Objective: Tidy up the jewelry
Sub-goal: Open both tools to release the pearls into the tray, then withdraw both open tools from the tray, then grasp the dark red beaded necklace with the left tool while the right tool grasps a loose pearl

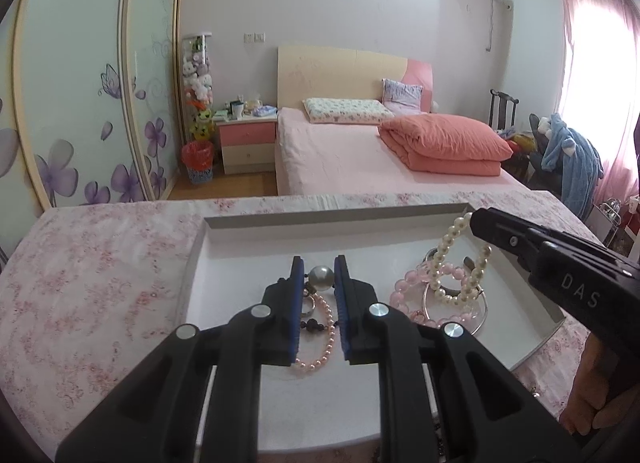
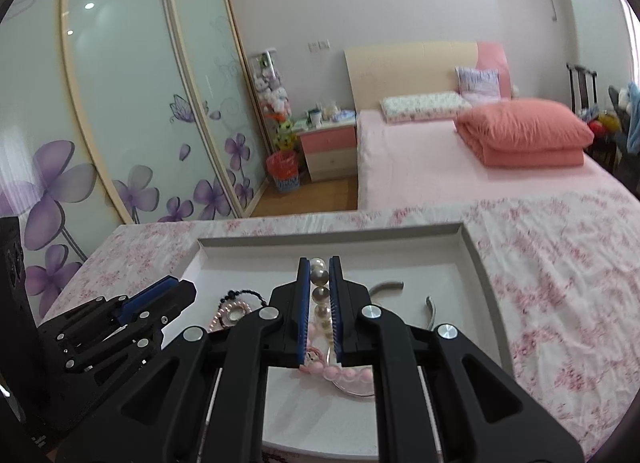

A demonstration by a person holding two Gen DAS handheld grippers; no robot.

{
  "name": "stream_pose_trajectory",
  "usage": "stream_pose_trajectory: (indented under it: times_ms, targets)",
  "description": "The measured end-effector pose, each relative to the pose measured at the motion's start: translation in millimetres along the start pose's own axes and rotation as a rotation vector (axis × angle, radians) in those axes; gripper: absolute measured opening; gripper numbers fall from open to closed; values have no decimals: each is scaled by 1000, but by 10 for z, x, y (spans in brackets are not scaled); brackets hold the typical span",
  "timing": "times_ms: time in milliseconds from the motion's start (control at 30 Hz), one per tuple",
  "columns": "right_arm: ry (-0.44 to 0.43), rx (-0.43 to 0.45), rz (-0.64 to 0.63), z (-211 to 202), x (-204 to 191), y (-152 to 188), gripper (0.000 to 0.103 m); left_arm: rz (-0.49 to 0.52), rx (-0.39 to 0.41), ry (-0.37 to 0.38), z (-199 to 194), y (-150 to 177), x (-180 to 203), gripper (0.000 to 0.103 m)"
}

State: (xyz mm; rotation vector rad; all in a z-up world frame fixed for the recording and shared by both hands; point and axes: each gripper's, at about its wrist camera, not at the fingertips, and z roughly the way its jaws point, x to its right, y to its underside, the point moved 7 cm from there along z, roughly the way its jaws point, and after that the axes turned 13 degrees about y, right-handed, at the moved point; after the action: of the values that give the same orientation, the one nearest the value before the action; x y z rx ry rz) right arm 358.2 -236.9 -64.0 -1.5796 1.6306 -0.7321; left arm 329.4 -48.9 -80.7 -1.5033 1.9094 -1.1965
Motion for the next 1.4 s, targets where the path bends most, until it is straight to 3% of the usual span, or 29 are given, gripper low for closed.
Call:
stream_pose_trajectory:
  times_ms: [67,133,167,667,1100,1400]
  targets:
    - [-2,-19,16,26,32,13,13,-9,-7,-2,30,12,-28,17]
    - [6,-11,21,4,69,8,26,-21,-13,-7,52,22,-74,17]
    - [10,-4,22,-12,82,-1,27,-26,-14,-10,48,22,-79,17]
    - [47,5,14,-489,373,135,28,-98,52,-34,-605,21,-325,23]
    - [82,-240,-155,-619,497,1121,27,-69,-41,-8,-981,587,-224,40]
    - [107,-295,-198,-519,468,1289,27,-44,-63,15,-1004,698,-80,42]
